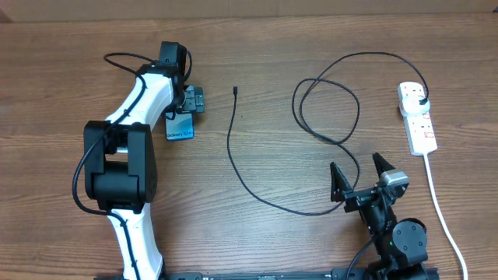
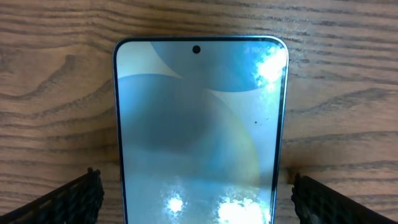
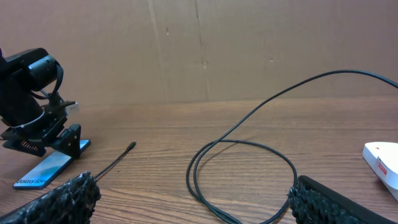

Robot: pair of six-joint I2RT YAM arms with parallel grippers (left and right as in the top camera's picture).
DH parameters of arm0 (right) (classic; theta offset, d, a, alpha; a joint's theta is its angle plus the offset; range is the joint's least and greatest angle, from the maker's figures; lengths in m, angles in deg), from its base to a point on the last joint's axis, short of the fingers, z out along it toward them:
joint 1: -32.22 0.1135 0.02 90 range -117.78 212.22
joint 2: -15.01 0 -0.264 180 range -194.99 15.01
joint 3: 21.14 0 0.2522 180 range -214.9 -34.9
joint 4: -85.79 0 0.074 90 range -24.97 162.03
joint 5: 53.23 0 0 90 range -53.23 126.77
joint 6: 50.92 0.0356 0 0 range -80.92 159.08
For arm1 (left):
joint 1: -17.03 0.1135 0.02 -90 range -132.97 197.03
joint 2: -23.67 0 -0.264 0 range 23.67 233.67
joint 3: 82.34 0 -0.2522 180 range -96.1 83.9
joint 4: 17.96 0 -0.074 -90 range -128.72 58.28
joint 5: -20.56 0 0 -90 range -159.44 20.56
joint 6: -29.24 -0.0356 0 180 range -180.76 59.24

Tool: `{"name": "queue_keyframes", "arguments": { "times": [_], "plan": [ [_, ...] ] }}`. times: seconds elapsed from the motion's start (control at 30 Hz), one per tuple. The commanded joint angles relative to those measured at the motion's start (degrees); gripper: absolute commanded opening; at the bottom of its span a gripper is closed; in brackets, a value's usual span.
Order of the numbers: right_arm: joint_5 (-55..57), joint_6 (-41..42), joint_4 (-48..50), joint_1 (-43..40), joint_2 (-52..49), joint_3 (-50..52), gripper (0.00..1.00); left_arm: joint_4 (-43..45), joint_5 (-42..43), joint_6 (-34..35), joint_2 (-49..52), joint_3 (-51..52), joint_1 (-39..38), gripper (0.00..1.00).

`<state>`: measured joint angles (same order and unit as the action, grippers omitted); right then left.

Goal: Plug charger to phone and switch on socket
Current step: 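Close the left gripper on the phone's bottom edge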

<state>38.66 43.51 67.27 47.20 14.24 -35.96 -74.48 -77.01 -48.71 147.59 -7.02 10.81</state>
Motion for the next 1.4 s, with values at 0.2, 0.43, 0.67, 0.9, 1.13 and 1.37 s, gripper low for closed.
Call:
{"name": "queue_keyframes", "arguments": {
  "times": [0.2, 0.43, 0.67, 0.9, 1.13, 1.37],
  "plan": [
    [0.1, -0.2, 0.2, -0.4, 0.6, 0.6, 1.00, -1.1, 0.0, 1.8, 1.5, -1.0, 1.1, 0.95],
    [0.1, -0.2, 0.2, -0.4, 0.6, 0.6, 1.00, -1.7, 2.2, 1.9, 3.0, -1.0, 1.3, 0.95],
    [0.1, -0.2, 0.2, -0.4, 0.6, 0.6, 1.00, -3.0, 2.7, 1.9, 5.3, -1.1, 1.3, 0.93],
    [0.1, -0.2, 0.2, -0.4, 0.6, 0.6, 1.00, -4.0, 2.7, 1.9, 5.9, -1.1, 1.4, 0.83],
    [0.1, -0.2, 0.2, -0.4, 0.6, 0.6, 1.00, -4.5, 2.7, 2.4, 5.9, -1.1, 1.4, 0.73],
    [0.1, -0.2, 0.2, -0.4, 0.6, 0.6, 1.00, -5.3, 2.7, 2.8, 5.9, -1.1, 1.4, 0.72]
  ]
}}
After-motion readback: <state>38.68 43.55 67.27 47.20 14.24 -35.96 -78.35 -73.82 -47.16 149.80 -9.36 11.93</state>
